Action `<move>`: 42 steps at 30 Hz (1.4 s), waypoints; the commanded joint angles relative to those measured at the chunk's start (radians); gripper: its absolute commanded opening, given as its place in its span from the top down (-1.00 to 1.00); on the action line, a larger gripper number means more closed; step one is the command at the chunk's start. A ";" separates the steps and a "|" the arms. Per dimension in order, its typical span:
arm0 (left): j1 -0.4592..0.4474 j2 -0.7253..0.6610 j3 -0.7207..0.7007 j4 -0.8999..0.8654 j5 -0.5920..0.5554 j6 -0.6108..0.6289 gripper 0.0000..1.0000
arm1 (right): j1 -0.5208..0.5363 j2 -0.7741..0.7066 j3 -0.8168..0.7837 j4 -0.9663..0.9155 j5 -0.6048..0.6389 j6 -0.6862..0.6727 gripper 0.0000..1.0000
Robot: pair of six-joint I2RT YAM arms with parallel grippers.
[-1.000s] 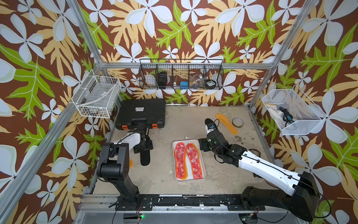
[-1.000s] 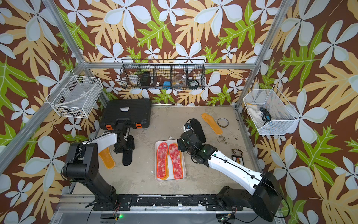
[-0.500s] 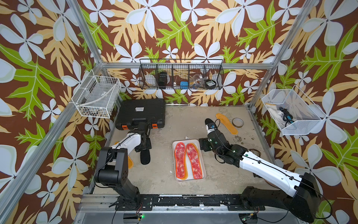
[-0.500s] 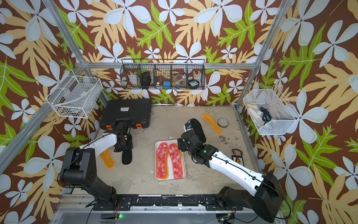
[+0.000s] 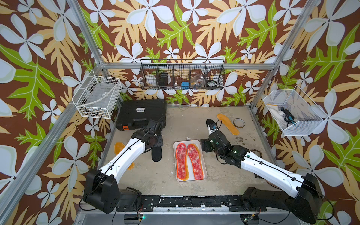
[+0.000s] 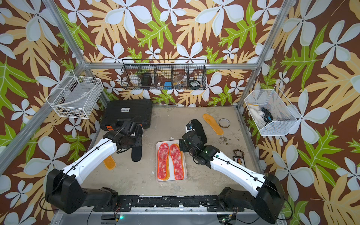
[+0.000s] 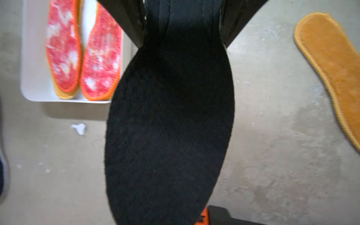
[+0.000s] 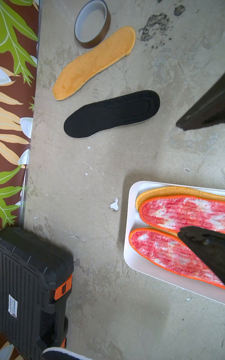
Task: Put the insoles into the storage box
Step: Place the insole in the storage box.
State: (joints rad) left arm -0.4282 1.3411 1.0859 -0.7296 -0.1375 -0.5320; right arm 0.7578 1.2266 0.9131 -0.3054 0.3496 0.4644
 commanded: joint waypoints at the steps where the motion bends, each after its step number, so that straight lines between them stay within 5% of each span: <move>1: -0.107 -0.001 0.040 -0.013 -0.002 -0.118 -0.20 | 0.000 -0.009 -0.004 -0.004 0.026 0.019 -0.63; 11: -0.357 0.051 0.021 0.171 -0.002 -0.341 -0.23 | 0.000 -0.033 -0.042 -0.024 0.047 0.039 -0.63; 21: -0.408 0.137 -0.103 0.298 0.027 -0.412 -0.24 | -0.001 -0.030 -0.045 -0.029 0.063 0.037 -0.63; 42: -0.475 0.257 -0.138 0.260 -0.058 -0.427 -0.27 | -0.001 0.010 -0.044 -0.015 0.041 0.031 -0.63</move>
State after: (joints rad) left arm -0.8993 1.5959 0.9504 -0.4507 -0.1791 -0.9455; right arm 0.7578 1.2346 0.8700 -0.3359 0.3912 0.4961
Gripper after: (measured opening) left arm 0.635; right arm 0.815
